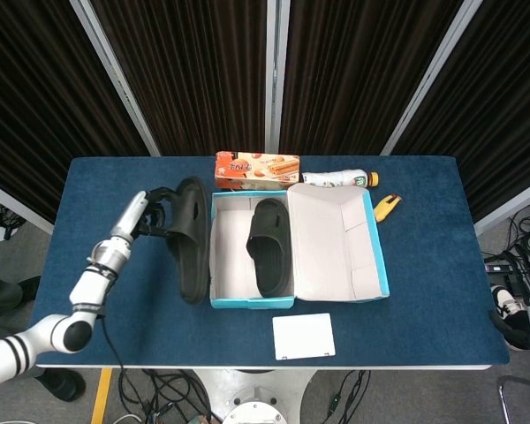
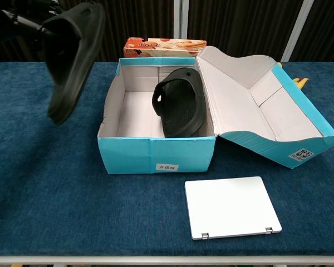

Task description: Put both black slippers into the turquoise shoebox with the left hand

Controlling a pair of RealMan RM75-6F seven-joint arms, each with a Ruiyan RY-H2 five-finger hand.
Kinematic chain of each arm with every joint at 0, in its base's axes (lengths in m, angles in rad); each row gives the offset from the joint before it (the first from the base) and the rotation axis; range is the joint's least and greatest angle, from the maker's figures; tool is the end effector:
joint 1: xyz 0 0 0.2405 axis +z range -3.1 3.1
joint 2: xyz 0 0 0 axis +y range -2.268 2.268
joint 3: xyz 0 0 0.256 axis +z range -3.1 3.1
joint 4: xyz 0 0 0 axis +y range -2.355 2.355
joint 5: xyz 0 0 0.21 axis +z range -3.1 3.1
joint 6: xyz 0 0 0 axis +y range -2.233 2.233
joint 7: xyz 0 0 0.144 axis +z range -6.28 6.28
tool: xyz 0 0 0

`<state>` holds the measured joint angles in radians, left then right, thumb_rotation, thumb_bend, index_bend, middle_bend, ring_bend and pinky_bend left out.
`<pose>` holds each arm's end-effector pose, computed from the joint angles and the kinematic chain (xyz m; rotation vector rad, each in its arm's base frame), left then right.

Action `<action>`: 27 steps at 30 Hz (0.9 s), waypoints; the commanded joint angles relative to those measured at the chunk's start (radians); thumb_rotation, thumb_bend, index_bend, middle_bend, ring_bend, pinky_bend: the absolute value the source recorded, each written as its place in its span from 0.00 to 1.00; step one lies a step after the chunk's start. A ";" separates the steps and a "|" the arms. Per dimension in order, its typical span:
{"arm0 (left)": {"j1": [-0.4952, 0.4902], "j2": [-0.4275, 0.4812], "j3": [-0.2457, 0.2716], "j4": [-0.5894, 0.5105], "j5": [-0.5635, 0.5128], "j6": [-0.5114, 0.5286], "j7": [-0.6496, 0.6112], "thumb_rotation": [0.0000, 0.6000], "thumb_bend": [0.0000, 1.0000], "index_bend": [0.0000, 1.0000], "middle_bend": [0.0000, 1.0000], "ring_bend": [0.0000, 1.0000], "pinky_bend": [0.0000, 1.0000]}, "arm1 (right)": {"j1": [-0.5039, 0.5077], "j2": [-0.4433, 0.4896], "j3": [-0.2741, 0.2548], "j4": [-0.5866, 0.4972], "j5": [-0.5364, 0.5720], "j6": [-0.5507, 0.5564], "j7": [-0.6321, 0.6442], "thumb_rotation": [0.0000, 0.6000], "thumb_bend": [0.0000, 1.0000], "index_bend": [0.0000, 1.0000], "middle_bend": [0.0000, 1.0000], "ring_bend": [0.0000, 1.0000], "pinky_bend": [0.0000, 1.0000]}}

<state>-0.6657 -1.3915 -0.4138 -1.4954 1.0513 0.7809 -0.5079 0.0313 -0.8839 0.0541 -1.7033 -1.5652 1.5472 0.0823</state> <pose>-0.1635 0.3881 0.0570 -1.2668 -1.7758 -1.4321 -0.3008 -0.1647 0.2281 1.4000 -0.8111 0.8999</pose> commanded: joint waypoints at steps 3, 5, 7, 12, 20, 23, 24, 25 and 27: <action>-0.094 -0.159 -0.058 0.139 0.058 -0.049 -0.177 1.00 0.00 0.50 0.47 0.67 0.73 | -0.004 0.005 0.000 -0.007 0.004 0.003 -0.006 1.00 0.12 0.00 0.00 0.00 0.00; -0.118 -0.201 -0.052 0.191 0.086 -0.045 -0.190 1.00 0.00 0.49 0.47 0.66 0.72 | -0.004 0.006 0.000 -0.009 0.005 0.002 -0.009 1.00 0.12 0.00 0.00 0.00 0.00; -0.140 -0.253 -0.039 0.254 0.120 -0.020 -0.191 1.00 0.00 0.49 0.47 0.65 0.71 | -0.004 0.008 0.000 -0.012 0.009 0.000 -0.011 1.00 0.12 0.00 0.00 0.00 0.00; -0.176 -0.376 0.000 0.417 0.225 0.088 -0.215 1.00 0.00 0.49 0.47 0.62 0.65 | -0.007 0.009 0.000 -0.019 0.015 -0.001 -0.019 1.00 0.12 0.00 0.00 0.00 0.00; -0.199 -0.519 0.065 0.687 0.338 0.242 -0.303 1.00 0.00 0.50 0.47 0.60 0.64 | -0.005 0.012 0.003 -0.029 0.026 -0.008 -0.029 1.00 0.12 0.00 0.00 0.00 0.00; -0.202 -0.539 0.079 0.735 0.344 0.246 -0.340 1.00 0.00 0.50 0.47 0.60 0.63 | -0.003 0.013 0.003 -0.034 0.025 -0.011 -0.036 1.00 0.12 0.00 0.00 0.00 0.00; -0.203 -0.544 0.084 0.749 0.344 0.247 -0.346 1.00 0.00 0.50 0.47 0.60 0.63 | -0.002 0.013 0.003 -0.036 0.026 -0.011 -0.037 1.00 0.12 0.00 0.00 0.00 0.00; -0.203 -0.547 0.088 0.757 0.344 0.246 -0.350 1.00 0.00 0.50 0.47 0.60 0.63 | -0.003 0.013 0.003 -0.036 0.026 -0.012 -0.038 1.00 0.12 0.00 0.00 0.00 0.00; -0.204 -0.554 0.093 0.770 0.339 0.239 -0.356 1.00 0.00 0.50 0.47 0.60 0.63 | -0.003 0.012 0.004 -0.038 0.028 -0.012 -0.038 1.00 0.12 0.00 0.00 0.00 0.00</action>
<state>-0.8669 -1.9393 -0.3252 -0.7317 1.3903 1.0210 -0.8582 0.0285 -0.8716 0.0577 -1.7412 -1.5371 1.5353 0.0439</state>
